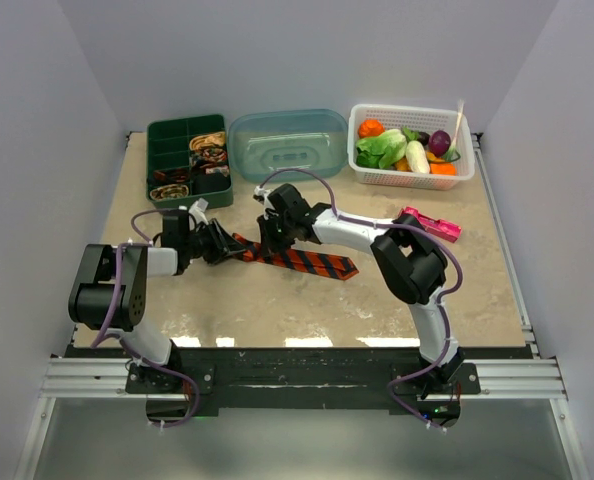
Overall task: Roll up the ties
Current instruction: Roll the tie at the center of the board.
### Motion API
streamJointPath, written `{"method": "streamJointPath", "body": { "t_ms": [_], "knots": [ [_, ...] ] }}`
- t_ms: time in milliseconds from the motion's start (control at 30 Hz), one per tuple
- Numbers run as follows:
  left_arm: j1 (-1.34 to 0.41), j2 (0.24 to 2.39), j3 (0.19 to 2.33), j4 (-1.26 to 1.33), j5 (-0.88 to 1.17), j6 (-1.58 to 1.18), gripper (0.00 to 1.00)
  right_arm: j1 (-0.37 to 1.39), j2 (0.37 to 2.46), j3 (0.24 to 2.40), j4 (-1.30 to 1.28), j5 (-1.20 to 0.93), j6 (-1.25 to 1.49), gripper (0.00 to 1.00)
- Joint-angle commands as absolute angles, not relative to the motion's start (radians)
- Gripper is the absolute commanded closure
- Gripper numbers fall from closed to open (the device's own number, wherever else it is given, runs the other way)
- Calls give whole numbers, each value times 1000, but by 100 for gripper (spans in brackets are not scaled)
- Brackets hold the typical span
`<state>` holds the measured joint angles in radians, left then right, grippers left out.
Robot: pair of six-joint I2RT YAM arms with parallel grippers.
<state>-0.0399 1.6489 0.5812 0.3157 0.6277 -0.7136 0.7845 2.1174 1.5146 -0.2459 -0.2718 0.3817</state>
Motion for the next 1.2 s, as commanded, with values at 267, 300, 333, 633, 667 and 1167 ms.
{"method": "streamJointPath", "body": {
  "t_ms": [267, 300, 333, 633, 667, 1167],
  "knots": [
    [-32, 1640, 600, 419, 699, -749, 100, 782, 2131, 1502, -298, -179, 339, 100],
    [-32, 1640, 601, 422, 699, -752, 97, 785, 2129, 1494, -298, -187, 336, 100],
    [-32, 1641, 601, 425, 699, -753, 96, 787, 2131, 1491, -298, -201, 337, 100],
    [-32, 1675, 589, 472, 678, -779, 75, 804, 2137, 1473, -299, -262, 325, 100],
    [-32, 1678, 588, 474, 675, -782, 74, 804, 2138, 1473, -296, -268, 324, 100],
    [-40, 1634, 656, 282, 588, -687, 100, 799, 2057, 1531, -230, -266, 385, 100]
  ]
}}
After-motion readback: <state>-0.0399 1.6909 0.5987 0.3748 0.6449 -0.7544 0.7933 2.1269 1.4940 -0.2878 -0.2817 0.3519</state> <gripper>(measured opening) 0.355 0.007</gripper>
